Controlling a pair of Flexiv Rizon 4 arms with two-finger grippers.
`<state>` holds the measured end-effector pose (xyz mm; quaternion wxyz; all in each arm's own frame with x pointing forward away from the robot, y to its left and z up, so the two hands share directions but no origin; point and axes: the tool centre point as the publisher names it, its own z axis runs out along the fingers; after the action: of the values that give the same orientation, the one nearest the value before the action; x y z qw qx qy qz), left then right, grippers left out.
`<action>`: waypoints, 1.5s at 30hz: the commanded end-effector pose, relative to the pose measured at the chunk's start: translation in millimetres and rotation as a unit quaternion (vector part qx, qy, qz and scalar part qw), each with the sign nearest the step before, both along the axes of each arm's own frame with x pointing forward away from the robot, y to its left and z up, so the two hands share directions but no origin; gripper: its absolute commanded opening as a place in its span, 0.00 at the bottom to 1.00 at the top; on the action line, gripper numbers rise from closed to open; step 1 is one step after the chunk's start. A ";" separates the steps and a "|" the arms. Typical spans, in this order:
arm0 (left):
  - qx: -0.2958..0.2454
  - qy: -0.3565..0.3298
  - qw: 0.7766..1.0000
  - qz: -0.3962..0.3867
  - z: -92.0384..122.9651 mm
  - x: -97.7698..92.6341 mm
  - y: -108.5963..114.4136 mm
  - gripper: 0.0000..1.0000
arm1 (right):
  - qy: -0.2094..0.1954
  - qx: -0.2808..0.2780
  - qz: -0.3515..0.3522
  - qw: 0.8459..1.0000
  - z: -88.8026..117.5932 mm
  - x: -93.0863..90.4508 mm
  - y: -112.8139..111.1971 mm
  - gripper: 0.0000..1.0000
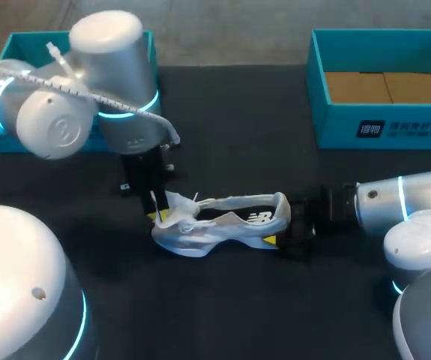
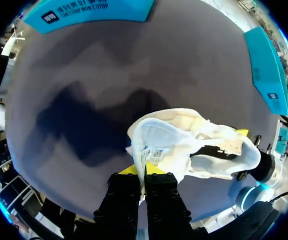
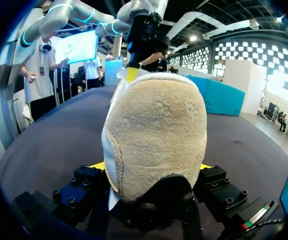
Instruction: Take the shoe out of the shoebox, open the shoe tongue, remove and reinsert the insole, then place the shoe into the shoebox
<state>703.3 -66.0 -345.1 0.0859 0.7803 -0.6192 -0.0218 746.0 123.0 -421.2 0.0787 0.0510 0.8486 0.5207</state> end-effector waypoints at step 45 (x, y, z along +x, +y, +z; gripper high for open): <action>-0.081 -0.010 0.867 -0.492 84.3 16.2 -58.7 1.00 | 0.001 -0.004 -0.001 1.000 -0.8 0.7 -1.7 0.00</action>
<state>709.4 -113.8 -267.6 0.1095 0.5856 -0.8019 0.0442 746.6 120.9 -422.6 0.0791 0.0518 0.8490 0.5199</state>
